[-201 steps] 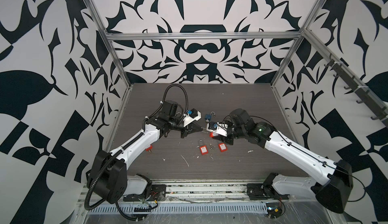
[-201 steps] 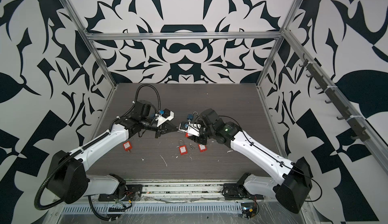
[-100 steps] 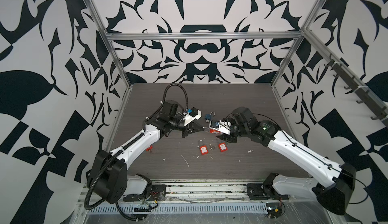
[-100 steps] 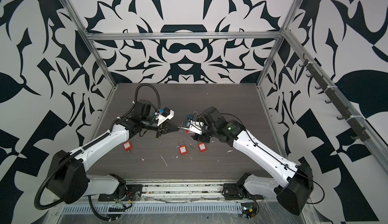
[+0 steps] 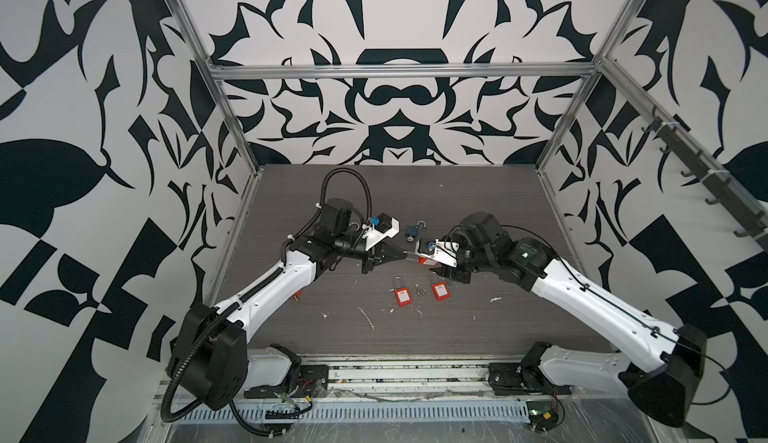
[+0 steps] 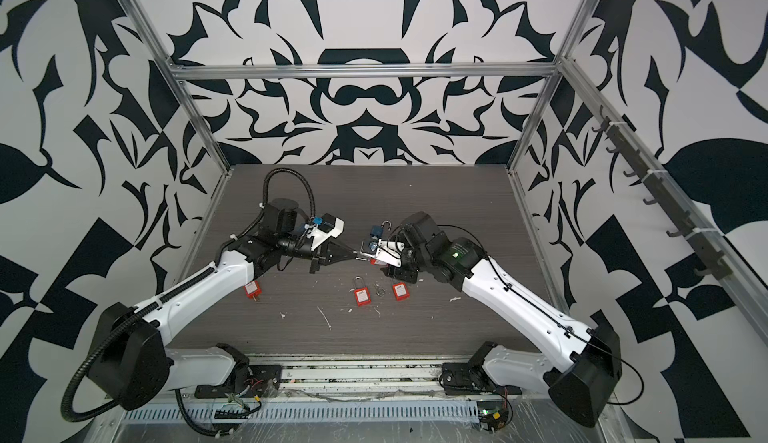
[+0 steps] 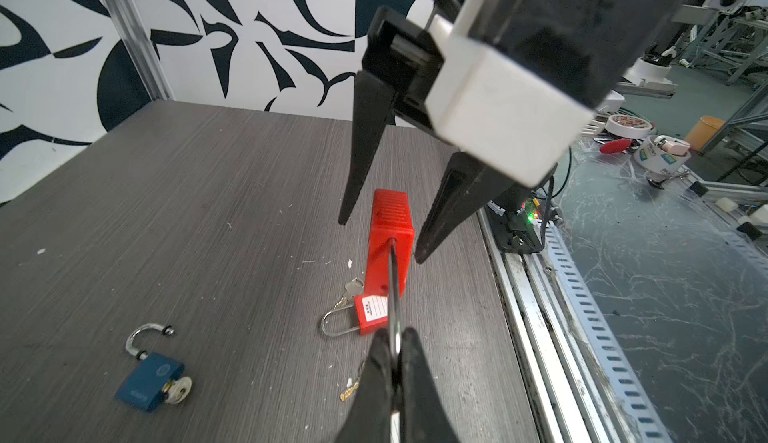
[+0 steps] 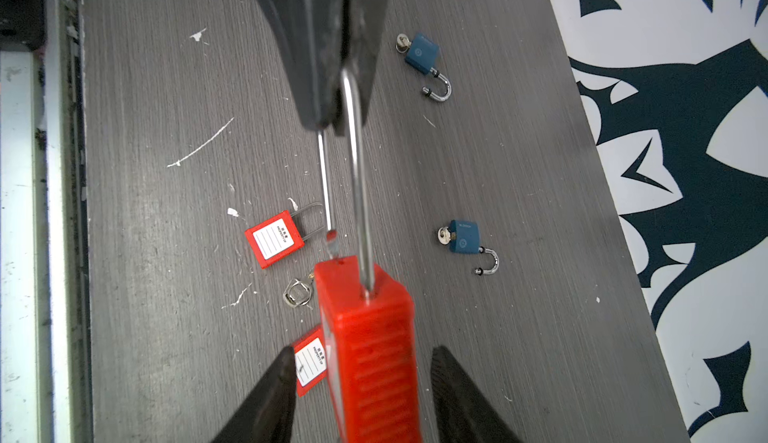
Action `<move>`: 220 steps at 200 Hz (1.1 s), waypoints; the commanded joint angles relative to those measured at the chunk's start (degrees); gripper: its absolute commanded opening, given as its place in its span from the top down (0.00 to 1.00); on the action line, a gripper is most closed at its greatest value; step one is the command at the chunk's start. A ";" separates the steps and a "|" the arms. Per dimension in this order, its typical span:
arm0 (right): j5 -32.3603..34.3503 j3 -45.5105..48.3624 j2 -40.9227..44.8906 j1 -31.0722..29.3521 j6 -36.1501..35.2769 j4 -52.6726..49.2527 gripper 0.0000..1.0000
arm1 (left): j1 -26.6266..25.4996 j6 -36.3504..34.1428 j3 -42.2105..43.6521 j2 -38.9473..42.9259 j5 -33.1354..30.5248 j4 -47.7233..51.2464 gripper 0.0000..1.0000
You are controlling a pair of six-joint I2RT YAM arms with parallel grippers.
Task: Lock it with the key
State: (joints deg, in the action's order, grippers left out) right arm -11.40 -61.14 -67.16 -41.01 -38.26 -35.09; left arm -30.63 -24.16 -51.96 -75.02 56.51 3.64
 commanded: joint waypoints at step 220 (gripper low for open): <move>-12.92 -7.24 -0.63 0.06 -1.64 -7.27 0.86 | -6.64 -6.81 2.39 2.69 0.01 -1.63 1.00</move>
State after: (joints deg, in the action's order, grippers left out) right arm -19.66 -67.59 -68.93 -40.73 -39.81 -46.81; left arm -34.57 -28.99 -50.50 -72.47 56.40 3.22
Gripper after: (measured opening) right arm 0.244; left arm 0.071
